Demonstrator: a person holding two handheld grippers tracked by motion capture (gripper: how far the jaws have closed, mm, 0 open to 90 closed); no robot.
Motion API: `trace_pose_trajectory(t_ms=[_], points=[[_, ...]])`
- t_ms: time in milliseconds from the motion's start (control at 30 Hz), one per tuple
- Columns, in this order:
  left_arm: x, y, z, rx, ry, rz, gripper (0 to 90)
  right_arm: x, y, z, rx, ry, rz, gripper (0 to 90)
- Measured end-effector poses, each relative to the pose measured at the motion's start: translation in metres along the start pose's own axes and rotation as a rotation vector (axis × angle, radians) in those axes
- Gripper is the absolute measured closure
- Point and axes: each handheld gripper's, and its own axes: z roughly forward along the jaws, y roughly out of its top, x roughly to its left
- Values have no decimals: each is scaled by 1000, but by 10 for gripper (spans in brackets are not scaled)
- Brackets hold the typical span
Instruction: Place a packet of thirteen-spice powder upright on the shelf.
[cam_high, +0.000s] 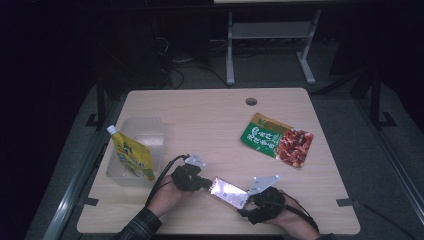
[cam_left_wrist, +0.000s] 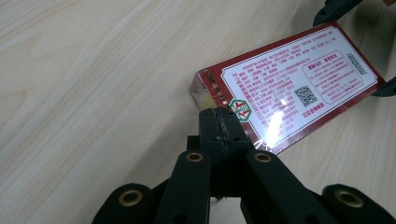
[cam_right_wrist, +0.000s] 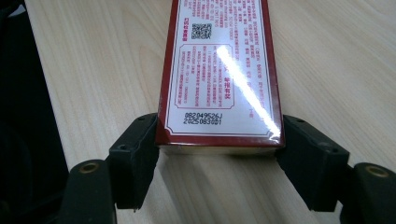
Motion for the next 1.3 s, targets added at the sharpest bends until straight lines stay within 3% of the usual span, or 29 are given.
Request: trace_pose_trajectory(t_ms=[267,333,467,700,967,1033,1300], points=[[-1,-1,-1,16,-20,26,897,-5,-1,-6,-18,18,-16,314],[0,0,-2,33,-18,52,897,-6,-1,-8,-22,21,-25,314],[-2,-1,-1,10,-17,28,897,-8,0,-11,-47,25,-32,314],[-1,-1,-2,23,-14,39,897,-14,8,-16,-105,42,-43,311],[-2,-1,-2,28,1,37,897,-15,15,-18,-133,46,-57,316],[-1,-1,-3,41,4,54,897,-15,17,-19,-135,45,-56,318],[-1,-1,-2,41,3,50,897,-16,29,-27,-190,53,-66,321]])
